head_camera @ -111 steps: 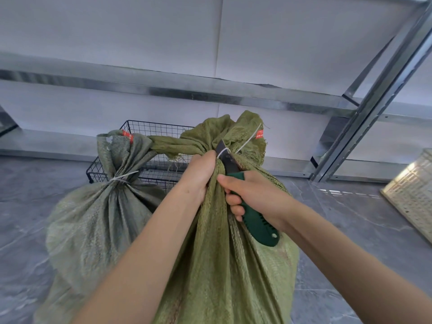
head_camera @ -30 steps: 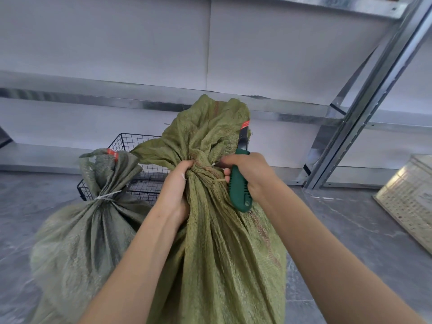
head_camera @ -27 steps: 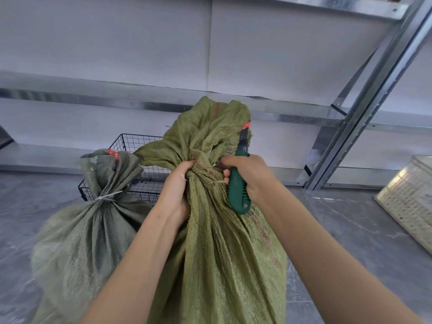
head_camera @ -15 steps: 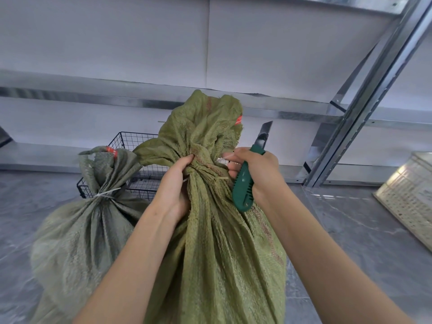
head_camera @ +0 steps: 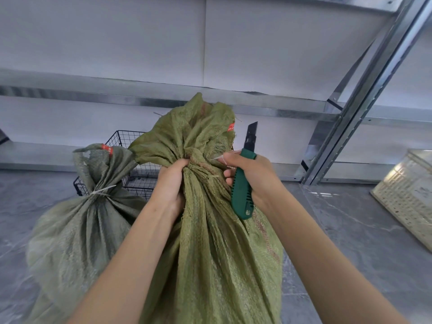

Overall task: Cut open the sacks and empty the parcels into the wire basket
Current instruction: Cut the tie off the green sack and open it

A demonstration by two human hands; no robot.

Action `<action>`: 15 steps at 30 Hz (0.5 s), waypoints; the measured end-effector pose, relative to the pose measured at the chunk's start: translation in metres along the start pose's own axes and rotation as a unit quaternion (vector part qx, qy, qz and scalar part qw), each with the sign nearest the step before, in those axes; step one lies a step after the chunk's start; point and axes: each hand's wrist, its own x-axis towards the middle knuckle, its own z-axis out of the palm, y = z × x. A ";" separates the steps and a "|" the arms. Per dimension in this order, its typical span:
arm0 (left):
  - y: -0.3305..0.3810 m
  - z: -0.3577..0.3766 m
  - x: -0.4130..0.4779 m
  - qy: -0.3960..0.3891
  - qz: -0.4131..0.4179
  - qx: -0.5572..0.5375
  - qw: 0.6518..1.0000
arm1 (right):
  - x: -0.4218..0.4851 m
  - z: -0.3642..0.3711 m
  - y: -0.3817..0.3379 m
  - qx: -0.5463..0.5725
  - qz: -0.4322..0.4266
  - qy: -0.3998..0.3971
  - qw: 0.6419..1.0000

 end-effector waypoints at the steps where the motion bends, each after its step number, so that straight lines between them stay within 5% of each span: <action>1: 0.000 0.000 0.000 -0.006 -0.001 0.002 1.000 | -0.001 0.001 0.000 -0.010 -0.003 -0.001 1.000; 7: 0.001 0.004 -0.005 -0.040 -0.008 0.021 0.999 | 0.000 -0.002 0.004 0.007 -0.014 0.018 1.000; 15: -0.002 0.014 -0.009 -0.035 0.044 0.051 0.997 | 0.000 -0.055 0.017 0.197 -0.019 0.074 0.977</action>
